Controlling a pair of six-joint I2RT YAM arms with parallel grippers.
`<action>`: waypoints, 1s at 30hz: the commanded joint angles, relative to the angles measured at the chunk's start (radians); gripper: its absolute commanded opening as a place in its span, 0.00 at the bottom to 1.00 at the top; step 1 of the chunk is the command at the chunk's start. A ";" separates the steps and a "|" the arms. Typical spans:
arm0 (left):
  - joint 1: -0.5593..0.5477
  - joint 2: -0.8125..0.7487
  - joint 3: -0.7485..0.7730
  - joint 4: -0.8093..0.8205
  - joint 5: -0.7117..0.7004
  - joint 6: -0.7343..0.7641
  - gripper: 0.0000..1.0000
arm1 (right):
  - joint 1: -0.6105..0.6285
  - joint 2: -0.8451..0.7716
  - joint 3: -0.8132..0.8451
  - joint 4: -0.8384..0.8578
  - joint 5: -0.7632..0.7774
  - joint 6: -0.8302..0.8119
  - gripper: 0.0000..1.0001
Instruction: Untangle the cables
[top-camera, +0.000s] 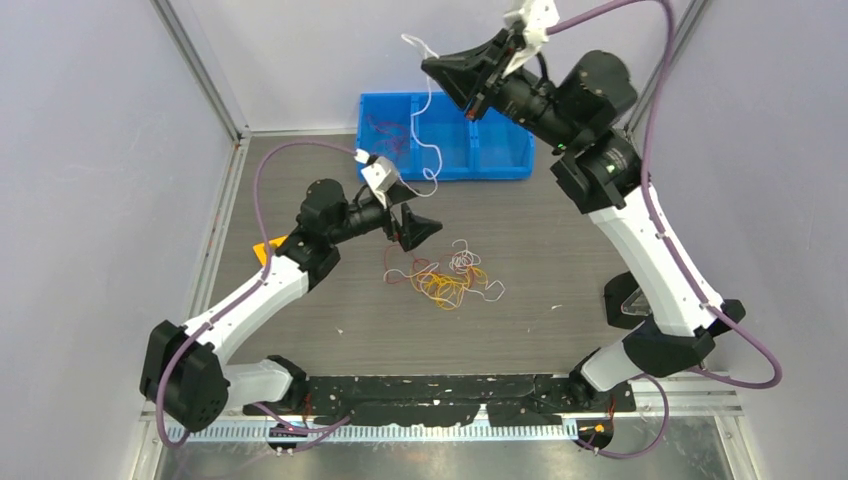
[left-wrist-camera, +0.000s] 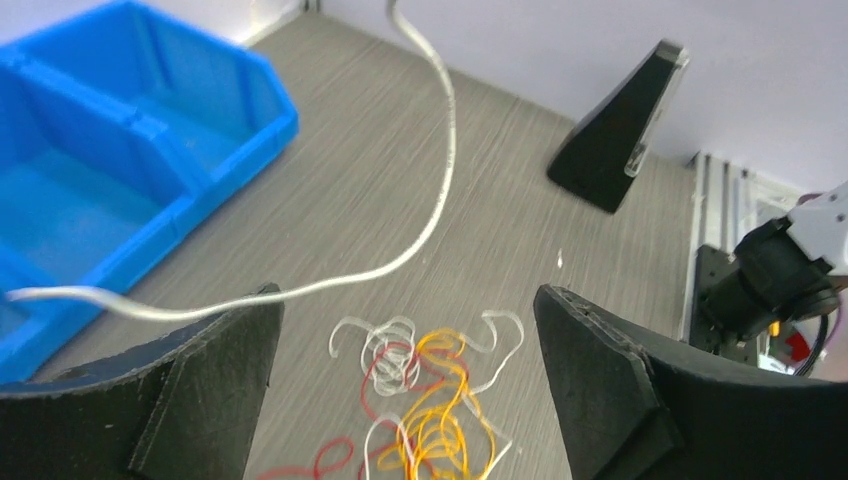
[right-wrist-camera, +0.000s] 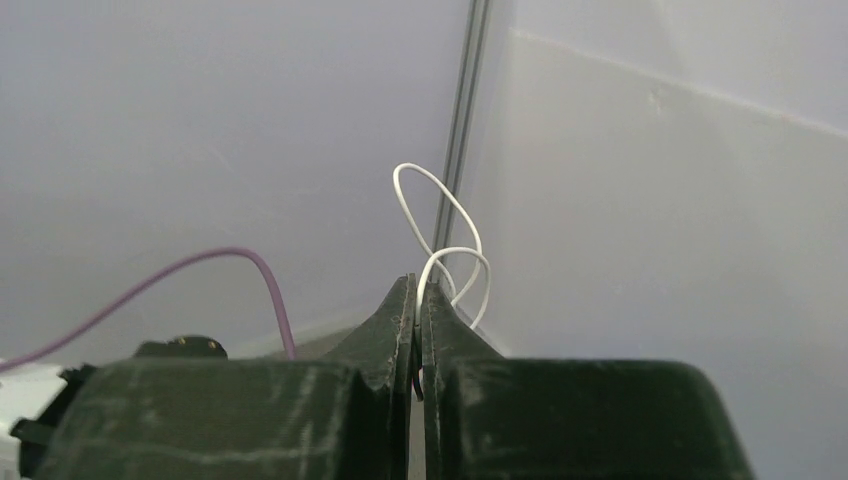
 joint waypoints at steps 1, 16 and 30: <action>0.058 -0.104 -0.056 -0.141 -0.052 0.074 0.99 | -0.008 0.009 -0.096 -0.009 0.061 -0.063 0.05; 0.394 -0.246 -0.102 -0.468 -0.046 0.098 1.00 | -0.204 0.334 -0.025 0.207 0.189 0.094 0.05; 0.448 -0.324 -0.092 -0.618 -0.086 0.192 0.99 | -0.245 0.839 0.280 0.327 0.246 0.009 0.21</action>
